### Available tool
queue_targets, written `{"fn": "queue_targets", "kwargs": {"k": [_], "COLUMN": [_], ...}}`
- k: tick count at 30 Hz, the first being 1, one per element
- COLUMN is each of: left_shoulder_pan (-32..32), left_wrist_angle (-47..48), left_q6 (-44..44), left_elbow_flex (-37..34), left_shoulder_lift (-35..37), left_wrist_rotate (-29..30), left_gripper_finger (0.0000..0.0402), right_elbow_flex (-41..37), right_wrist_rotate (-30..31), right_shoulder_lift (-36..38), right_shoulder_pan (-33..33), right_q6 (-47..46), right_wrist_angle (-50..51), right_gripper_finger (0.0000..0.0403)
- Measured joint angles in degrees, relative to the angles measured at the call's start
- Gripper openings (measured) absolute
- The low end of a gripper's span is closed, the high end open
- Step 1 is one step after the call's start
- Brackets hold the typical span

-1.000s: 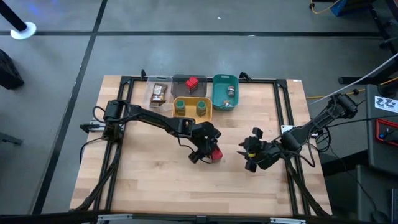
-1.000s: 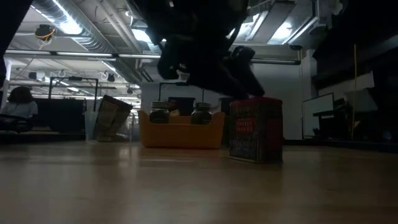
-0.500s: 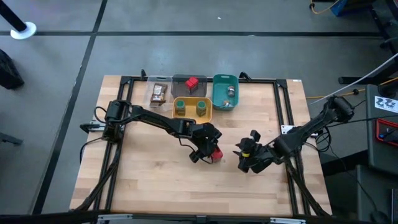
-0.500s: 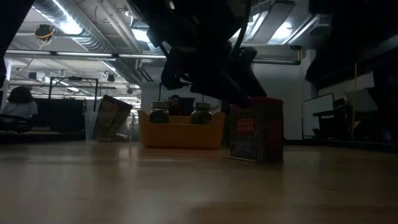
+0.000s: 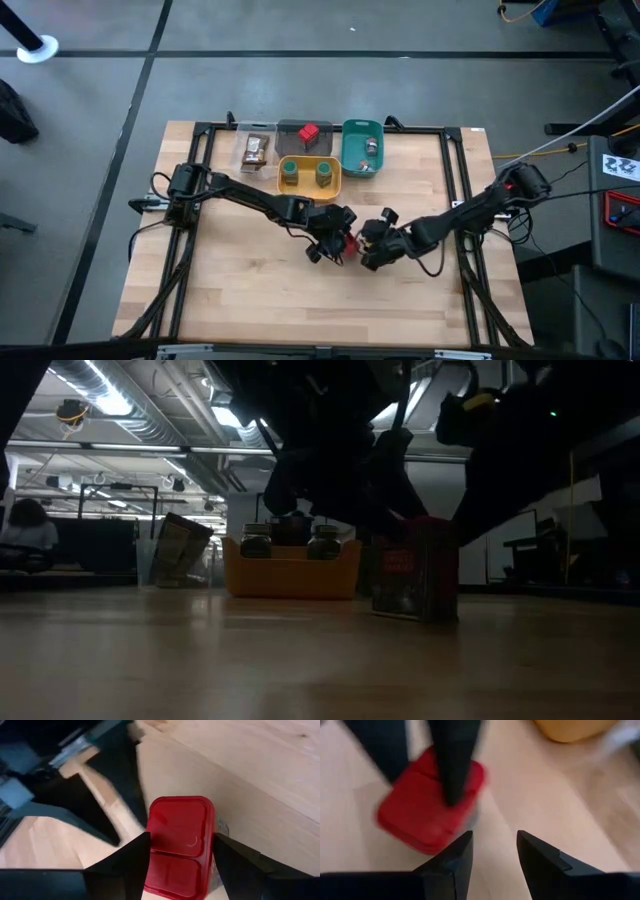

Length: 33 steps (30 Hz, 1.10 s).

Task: Sort spices by type
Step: Put the red can into the black transparent bin

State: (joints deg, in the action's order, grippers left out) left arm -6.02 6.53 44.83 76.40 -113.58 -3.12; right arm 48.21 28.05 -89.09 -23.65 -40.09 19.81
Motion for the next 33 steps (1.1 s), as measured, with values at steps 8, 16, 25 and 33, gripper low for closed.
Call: {"fn": "queue_targets", "kwargs": {"k": [8,16,25,33], "left_shoulder_pan": [-0.68,-1.89,-2.36,-2.47], "left_wrist_angle": [0.53,0.41,-0.20,-1.95], "left_q6": [-1.15,-1.98,0.31,-1.76], "left_elbow_flex": [0.00,0.00,-0.07,-0.20], "left_shoulder_lift": [0.11,0.11,0.11,0.00], "left_wrist_rotate": [1.67,5.90,7.23,10.17], "left_gripper_finger": [0.0203,0.0203,0.0203,0.0234], "right_elbow_flex": [-0.11,-0.11,-0.11,-0.11], "right_wrist_rotate": [-2.18,-2.85,-3.26,-3.68], "right_shoulder_lift": [-0.97,-0.97,-0.97,-0.95], "right_shoulder_pan": [0.08,0.10,0.08,0.10], "right_q6": [6.97,7.12,7.10,7.33], "right_wrist_angle": [-5.53,-5.85,-6.17,-5.86], "right_gripper_finger": [0.0154,0.0154,0.0154,0.0154]}}
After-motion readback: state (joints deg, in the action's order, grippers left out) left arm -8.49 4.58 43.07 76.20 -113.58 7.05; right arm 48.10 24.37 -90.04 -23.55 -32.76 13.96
